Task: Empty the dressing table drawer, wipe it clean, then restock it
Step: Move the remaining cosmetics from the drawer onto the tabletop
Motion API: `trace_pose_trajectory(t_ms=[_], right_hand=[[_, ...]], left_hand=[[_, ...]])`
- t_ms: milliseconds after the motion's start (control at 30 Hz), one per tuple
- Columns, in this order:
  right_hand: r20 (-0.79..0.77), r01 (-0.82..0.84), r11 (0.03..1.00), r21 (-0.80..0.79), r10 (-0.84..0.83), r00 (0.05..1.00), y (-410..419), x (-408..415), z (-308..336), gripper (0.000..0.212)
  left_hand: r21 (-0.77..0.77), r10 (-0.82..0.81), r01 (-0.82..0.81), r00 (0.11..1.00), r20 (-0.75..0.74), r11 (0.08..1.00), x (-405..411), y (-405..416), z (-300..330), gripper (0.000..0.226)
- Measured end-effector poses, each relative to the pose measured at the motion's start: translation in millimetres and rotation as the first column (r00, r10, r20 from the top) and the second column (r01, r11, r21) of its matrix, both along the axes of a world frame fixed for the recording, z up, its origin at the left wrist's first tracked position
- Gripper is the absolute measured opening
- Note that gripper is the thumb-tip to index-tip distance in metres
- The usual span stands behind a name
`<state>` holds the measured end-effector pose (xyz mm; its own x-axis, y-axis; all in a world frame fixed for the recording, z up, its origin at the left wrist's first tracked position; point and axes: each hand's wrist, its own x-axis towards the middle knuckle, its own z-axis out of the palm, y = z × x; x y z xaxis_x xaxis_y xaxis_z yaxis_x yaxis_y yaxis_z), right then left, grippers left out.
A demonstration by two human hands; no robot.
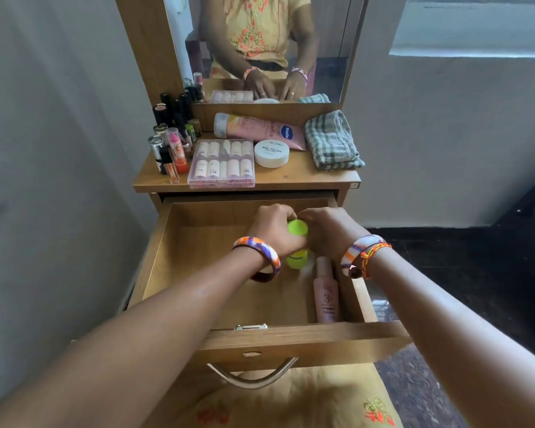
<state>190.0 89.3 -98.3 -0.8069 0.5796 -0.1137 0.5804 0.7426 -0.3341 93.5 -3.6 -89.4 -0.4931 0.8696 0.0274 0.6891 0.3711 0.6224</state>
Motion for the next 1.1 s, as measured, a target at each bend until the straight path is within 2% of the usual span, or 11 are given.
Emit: trace_pose_trajectory(t_ms=[100,167,267,333,467,600,700,933,1000,1067,1100], right_hand=[[-0.191,0.021,0.995,-0.1,-0.04,0.981,-5,0,6,0.04],[-0.316,0.024,0.972,-0.234,-0.099,0.943,-6,1,10,0.028],[-0.498,-0.02,0.912,-0.411,-0.206,0.842,-3,-5,15,0.034],[-0.564,-0.005,0.913,-0.409,-0.248,0.788,2,-10,19,0.037],[-0.577,0.161,0.93,-0.331,-0.335,0.745,16,-27,34,0.032],[-0.531,0.319,0.921,-0.225,-0.391,0.752,27,-43,32,0.038],[-0.56,0.359,0.896,-0.26,-0.443,0.7,31,-52,28,0.044],[-0.558,0.464,0.849,-0.252,-0.519,0.647,42,-67,23,0.039],[-0.54,0.486,0.84,-0.241,-0.532,0.652,44,-70,25,0.042],[-0.521,0.491,0.846,-0.209,-0.521,0.676,44,-71,27,0.045],[-0.522,0.489,0.849,-0.2,-0.515,0.68,44,-70,27,0.045]], left_hand=[[0.123,0.006,-0.007,1.0,0.009,0.992,-4,-4,19,0.027],[0.207,0.002,-0.008,1.0,0.03,0.978,-9,-4,32,0.03],[0.34,0.025,-0.074,0.989,0.147,0.938,-15,2,53,0.034],[0.406,0.018,-0.101,0.979,0.205,0.908,-18,9,64,0.035],[0.459,0.041,-0.138,0.976,0.215,0.878,-25,24,70,0.037],[0.4,0.087,-0.175,0.97,0.229,0.9,-32,30,58,0.035],[0.367,0.085,-0.172,0.967,0.241,0.914,-37,31,47,0.033],[0.286,0.067,-0.124,0.977,0.2,0.95,-32,31,29,0.019],[0.161,0.018,-0.041,0.99,0.142,0.986,-24,29,19,0.016],[-0.101,-0.076,0.09,0.988,0.133,0.991,-12,26,9,0.019],[-0.259,-0.137,0.169,0.981,0.137,0.951,-6,23,3,0.027]])
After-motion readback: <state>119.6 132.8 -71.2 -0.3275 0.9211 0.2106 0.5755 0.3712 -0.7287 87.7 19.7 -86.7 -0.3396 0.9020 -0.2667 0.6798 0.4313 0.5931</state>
